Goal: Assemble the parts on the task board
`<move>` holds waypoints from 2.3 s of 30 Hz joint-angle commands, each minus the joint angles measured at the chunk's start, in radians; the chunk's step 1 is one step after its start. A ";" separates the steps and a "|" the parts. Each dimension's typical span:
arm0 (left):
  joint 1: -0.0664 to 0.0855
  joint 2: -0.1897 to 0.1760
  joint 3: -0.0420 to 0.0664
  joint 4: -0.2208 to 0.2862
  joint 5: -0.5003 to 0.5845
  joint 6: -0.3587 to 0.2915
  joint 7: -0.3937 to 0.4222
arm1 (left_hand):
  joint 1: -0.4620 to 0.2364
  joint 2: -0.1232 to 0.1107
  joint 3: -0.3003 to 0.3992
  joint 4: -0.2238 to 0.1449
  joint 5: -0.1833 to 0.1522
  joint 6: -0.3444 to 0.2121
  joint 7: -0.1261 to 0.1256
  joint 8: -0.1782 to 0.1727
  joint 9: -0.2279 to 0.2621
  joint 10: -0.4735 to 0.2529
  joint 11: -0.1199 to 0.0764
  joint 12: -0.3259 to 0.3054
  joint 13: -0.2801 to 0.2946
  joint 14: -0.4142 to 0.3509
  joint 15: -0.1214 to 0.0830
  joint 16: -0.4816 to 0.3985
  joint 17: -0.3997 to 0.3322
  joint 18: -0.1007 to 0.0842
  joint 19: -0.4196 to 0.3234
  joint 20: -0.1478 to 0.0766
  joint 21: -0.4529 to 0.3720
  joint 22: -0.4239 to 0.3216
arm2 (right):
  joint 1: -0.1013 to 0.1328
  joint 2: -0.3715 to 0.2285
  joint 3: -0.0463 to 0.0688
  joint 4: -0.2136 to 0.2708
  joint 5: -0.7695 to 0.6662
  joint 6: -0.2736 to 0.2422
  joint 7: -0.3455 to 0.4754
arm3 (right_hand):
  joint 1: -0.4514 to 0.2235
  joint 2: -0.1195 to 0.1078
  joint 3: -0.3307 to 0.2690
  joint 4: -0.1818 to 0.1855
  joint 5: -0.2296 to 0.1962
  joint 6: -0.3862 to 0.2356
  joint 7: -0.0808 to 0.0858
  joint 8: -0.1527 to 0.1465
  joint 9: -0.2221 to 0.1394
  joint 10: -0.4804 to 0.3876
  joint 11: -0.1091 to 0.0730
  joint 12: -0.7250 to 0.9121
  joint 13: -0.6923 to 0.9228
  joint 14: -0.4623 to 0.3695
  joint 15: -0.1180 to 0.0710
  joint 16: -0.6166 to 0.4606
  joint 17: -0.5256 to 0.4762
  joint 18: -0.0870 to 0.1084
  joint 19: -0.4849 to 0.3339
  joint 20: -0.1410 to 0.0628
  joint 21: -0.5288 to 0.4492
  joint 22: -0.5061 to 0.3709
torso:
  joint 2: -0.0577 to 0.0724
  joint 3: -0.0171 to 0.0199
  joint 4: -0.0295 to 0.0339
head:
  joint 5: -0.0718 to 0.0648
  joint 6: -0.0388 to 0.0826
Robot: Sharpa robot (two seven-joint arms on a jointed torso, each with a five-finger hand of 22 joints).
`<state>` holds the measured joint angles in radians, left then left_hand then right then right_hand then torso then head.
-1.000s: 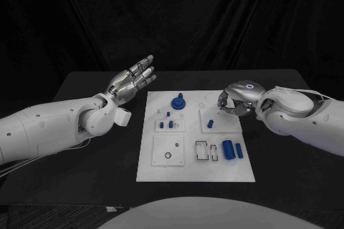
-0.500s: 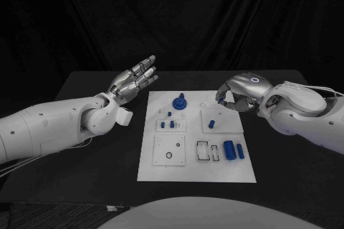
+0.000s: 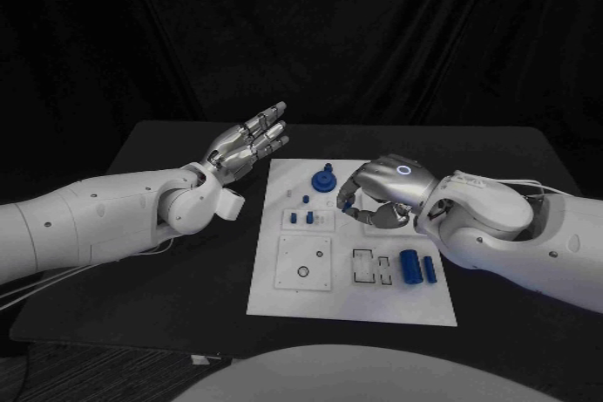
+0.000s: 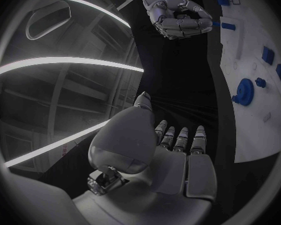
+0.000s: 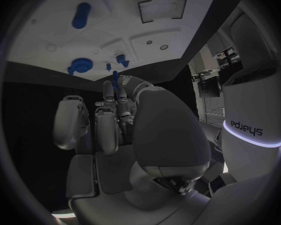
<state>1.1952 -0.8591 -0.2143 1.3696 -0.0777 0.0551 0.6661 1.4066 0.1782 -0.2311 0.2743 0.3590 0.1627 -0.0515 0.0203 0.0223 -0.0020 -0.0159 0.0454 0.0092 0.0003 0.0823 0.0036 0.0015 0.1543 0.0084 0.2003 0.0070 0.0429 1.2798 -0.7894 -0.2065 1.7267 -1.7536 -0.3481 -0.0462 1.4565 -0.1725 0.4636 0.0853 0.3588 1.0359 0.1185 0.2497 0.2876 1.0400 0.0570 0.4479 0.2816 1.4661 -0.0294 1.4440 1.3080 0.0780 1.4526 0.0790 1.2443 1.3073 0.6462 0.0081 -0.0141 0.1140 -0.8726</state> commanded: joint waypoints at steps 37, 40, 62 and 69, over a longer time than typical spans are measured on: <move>-0.025 -0.003 0.001 0.001 0.006 0.007 0.009 | 0.014 0.005 0.002 -0.002 0.009 0.005 0.010 0.005 0.002 0.003 0.005 0.007 0.002 0.000 0.009 -0.004 -0.002 0.021 -0.001 0.007 0.002 0.001 | -0.172 0.164 0.001 -0.106 -0.133 0.075 -0.024 | 0.007 -0.006 0.002 -0.011 0.002 -0.014 0.002 -0.012 0.002 0.009 -0.004 0.001 -0.001 0.055 0.005 -0.009 0.048 -0.004 -0.008 0.000 -0.011 0.166 | -0.045 -0.0068 -0.0100 | 0.068 0.000; -0.026 -0.003 0.001 0.001 0.006 0.008 0.009 | 0.016 0.005 0.002 -0.002 0.010 0.006 0.011 0.005 0.002 0.003 0.005 0.007 0.002 0.000 0.009 -0.004 -0.002 0.022 0.000 0.008 0.002 0.001 | -0.173 0.164 0.001 -0.106 -0.133 0.075 -0.024 | 0.007 -0.006 0.002 -0.011 0.002 -0.014 0.002 -0.012 0.002 0.009 -0.004 0.001 -0.001 0.055 0.005 -0.009 0.048 -0.004 -0.008 0.000 -0.011 0.166 | -0.043 -0.0067 -0.0099 | 0.068 0.000; -0.027 -0.003 0.001 0.001 0.006 0.012 0.003 | 0.017 0.006 0.002 -0.002 0.011 0.006 0.012 0.005 0.002 0.003 0.005 0.007 0.002 0.000 0.010 -0.004 -0.002 0.022 0.000 0.008 0.002 0.001 | -0.187 0.181 0.001 -0.129 -0.133 0.062 -0.021 | 0.003 -0.006 0.002 -0.011 0.000 -0.017 0.004 -0.015 0.002 0.009 -0.003 0.001 -0.002 0.053 0.006 -0.012 0.043 -0.004 -0.009 0.001 -0.013 0.165 | -0.044 -0.0080 -0.0095 | 0.069 0.000; -0.028 -0.003 0.001 0.000 0.006 0.012 0.000 | 0.020 0.006 0.003 -0.003 0.012 0.006 0.013 0.005 0.002 0.003 0.005 0.007 0.002 0.000 0.011 -0.004 -0.002 0.022 0.000 0.009 0.002 0.002 | -0.190 0.184 0.001 -0.131 -0.129 0.065 -0.022 | 0.002 -0.006 0.002 -0.011 -0.001 -0.017 0.004 -0.016 0.002 0.009 -0.003 0.001 -0.002 0.053 0.006 -0.012 0.043 -0.004 -0.010 0.001 -0.014 0.165 | -0.045 -0.0084 -0.0092 | 0.069 0.000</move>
<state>1.1692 -0.8635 -0.2145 1.3683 -0.0774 0.0568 0.6581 1.4148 0.1864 -0.2312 0.2743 0.3677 0.1698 -0.0444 0.0203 0.0227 -0.0021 -0.0161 0.0493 0.0096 -0.0034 0.0859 0.0036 0.0016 0.1630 0.0083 0.2002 0.0070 0.0434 1.0928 -0.6058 -0.2064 1.5954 -1.8774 -0.2785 -0.0568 1.4564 -0.1726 0.4649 0.0786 0.3543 1.0253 0.1218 0.2380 0.2885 1.0450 0.0523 0.4453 0.2790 1.4660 -0.0294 1.4362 1.3075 0.0779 1.4490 0.0826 1.2364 1.3075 0.6014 -0.0002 -0.0235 0.1842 -0.8725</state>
